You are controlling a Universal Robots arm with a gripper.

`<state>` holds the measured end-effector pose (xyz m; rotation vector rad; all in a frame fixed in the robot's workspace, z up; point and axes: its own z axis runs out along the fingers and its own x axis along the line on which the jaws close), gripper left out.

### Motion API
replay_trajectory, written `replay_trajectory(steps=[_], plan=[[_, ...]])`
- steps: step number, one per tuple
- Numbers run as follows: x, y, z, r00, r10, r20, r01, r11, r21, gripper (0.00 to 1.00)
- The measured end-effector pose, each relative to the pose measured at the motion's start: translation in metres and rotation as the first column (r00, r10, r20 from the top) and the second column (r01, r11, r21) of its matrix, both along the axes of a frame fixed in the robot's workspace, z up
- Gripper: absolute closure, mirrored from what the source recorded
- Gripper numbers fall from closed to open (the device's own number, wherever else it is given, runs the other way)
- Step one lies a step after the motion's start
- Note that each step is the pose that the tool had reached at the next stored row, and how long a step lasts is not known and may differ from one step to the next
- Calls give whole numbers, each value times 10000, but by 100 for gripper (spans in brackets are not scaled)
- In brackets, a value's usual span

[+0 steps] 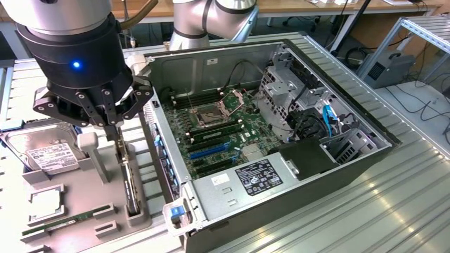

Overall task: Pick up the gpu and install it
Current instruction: 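Reach for the gpu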

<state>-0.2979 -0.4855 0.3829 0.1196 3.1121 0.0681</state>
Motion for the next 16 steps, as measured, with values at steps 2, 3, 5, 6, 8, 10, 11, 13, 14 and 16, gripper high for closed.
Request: replay_trajectory(steps=[2,3,5,6,8,10,11,13,14,16], plan=[[0,0,-29,10000,0,0,0,10000,0,89],[0,0,-42,10000,0,0,0,10000,0,89],[0,0,-70,10000,0,-2,0,10000,-1,89],[0,0,-77,10000,0,-2,0,10000,-1,89],[-1,-2,-80,10000,0,-2,0,10000,-2,89],[-3,-20,-82,10000,1,0,-1,10000,-1,89],[-7,-28,-90,10000,-1,2,1,10000,2,89],[-12,-34,-155,10000,1,-1,-1,10000,-1,89],[-16,-36,-195,10000,2,0,-2,10000,0,89],[-25,-38,-263,10000,0,-1,0,10000,-1,89]])
